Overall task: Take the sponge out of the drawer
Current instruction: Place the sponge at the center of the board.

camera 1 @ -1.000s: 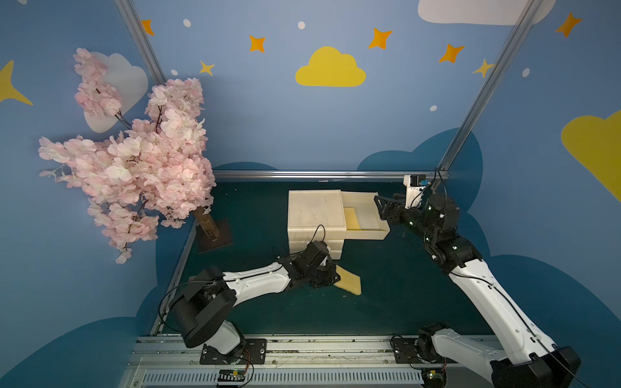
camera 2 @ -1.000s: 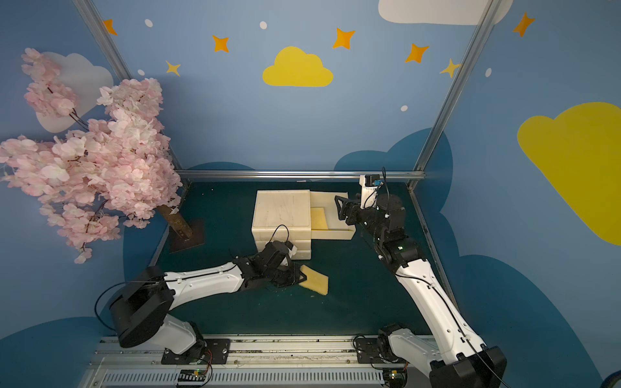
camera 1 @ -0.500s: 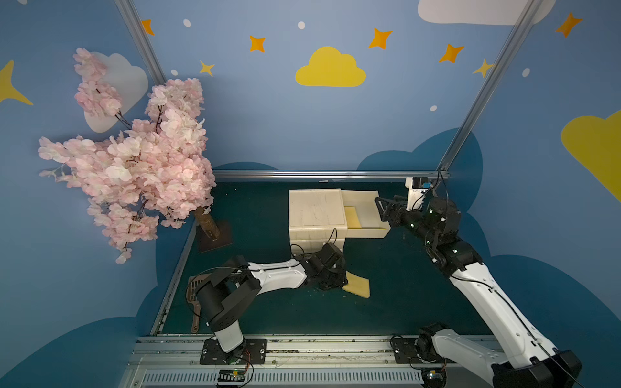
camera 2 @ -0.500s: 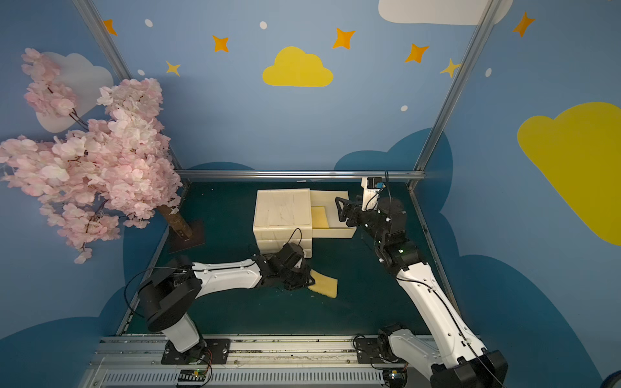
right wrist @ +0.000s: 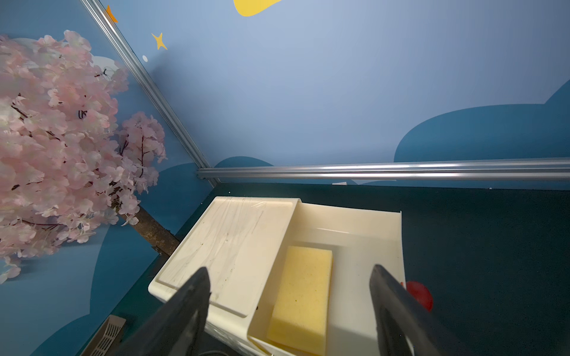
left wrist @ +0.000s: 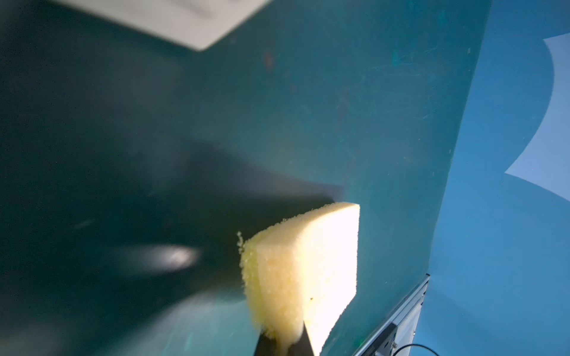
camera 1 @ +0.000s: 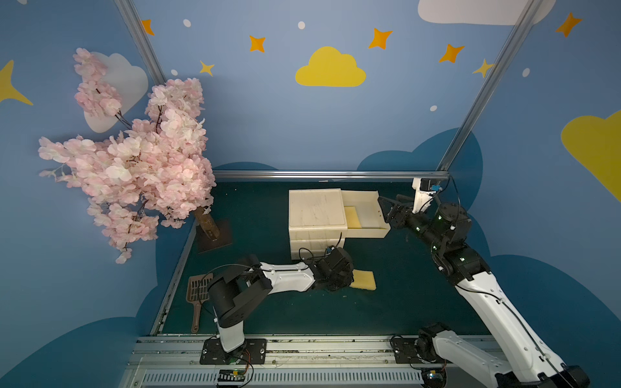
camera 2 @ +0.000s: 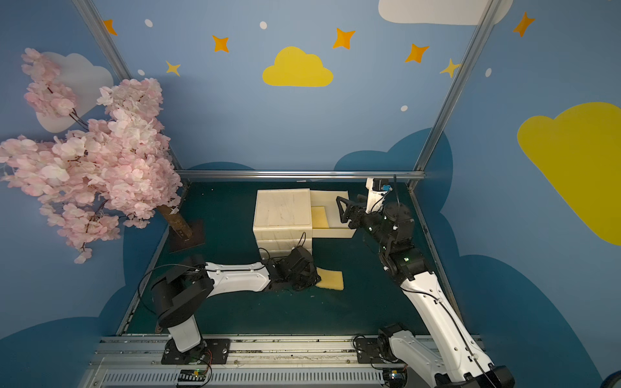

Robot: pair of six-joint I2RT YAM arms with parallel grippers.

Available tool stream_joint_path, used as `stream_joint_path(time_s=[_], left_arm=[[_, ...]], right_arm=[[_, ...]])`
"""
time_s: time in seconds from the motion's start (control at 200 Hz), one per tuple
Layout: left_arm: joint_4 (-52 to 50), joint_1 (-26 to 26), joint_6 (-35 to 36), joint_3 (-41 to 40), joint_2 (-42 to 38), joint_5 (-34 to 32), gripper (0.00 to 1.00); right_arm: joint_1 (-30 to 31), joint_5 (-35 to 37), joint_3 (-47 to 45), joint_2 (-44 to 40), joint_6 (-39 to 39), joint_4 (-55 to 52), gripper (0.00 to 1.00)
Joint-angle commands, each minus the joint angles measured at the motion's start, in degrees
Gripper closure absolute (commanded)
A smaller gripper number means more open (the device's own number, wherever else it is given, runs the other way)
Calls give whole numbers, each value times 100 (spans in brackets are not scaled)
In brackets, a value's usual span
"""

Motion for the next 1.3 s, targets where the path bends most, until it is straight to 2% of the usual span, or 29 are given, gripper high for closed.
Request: stream_joint_path(time_s=[0.0, 0.185, 0.22, 0.3, 0.37, 0.506, 0.816, 0.986, 1.091, 1.131, 1.176, 1.296], left_arm=[[76, -4, -144, 21, 207, 95, 98], [19, 13, -182, 106, 315, 179, 96], [6, 14, -173, 110, 318, 182, 90], [-34, 13, -150, 108, 269, 129, 70], [-75, -2, -147, 69, 201, 46, 58], [-155, -31, -150, 37, 99, -50, 44], [-255, -81, -47, 31, -66, -186, 38], [-1074, -323, 620, 284, -784, -975, 29], [-1755, -503, 1139, 486, -1316, -1477, 20], [-1869, -514, 1362, 519, -1520, -1481, 15], [-2004, -514, 1599, 559, -1746, -1467, 1], [-2285, -497, 2540, 777, -2365, -1381, 0]], right_arm=[[10, -10, -55, -78, -9, 129, 19], [10, -6, -63, -69, -22, 129, 19], [10, -2, -61, -66, -28, 129, 19], [11, 15, -57, -58, -44, 121, 19], [10, 16, -57, -41, -48, 118, 19], [10, -1, -48, -14, -53, 112, 19], [1, 33, -40, 13, -99, 94, 19], [-2, 112, -3, 72, -183, 27, 19], [-23, 189, 69, 180, -259, -64, 18], [-38, 214, 116, 235, -283, -117, 18], [-58, 226, 177, 318, -322, -187, 18], [-175, 180, 481, 655, -360, -507, 17]])
